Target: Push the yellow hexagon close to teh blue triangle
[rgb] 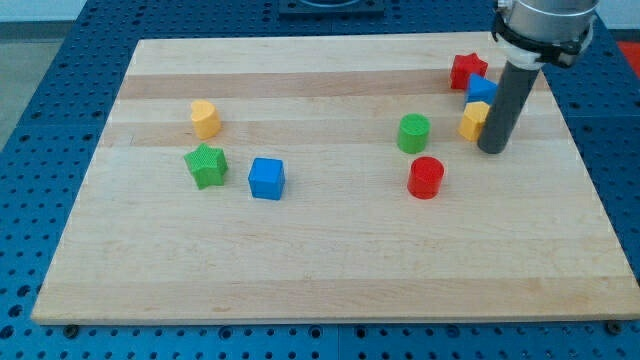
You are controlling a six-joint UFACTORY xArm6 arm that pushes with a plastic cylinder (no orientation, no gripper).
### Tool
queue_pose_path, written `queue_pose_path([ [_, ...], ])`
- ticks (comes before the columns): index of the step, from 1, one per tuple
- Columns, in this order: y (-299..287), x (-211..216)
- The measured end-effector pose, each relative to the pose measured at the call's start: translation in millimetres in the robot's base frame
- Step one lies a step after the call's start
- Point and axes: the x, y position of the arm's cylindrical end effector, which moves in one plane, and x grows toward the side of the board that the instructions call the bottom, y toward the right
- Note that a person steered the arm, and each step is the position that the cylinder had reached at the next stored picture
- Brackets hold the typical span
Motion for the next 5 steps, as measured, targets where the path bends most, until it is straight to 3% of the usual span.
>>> queue_pose_path([
  [3,-7.4,-3.7],
  [5,-43.4,32.3],
])
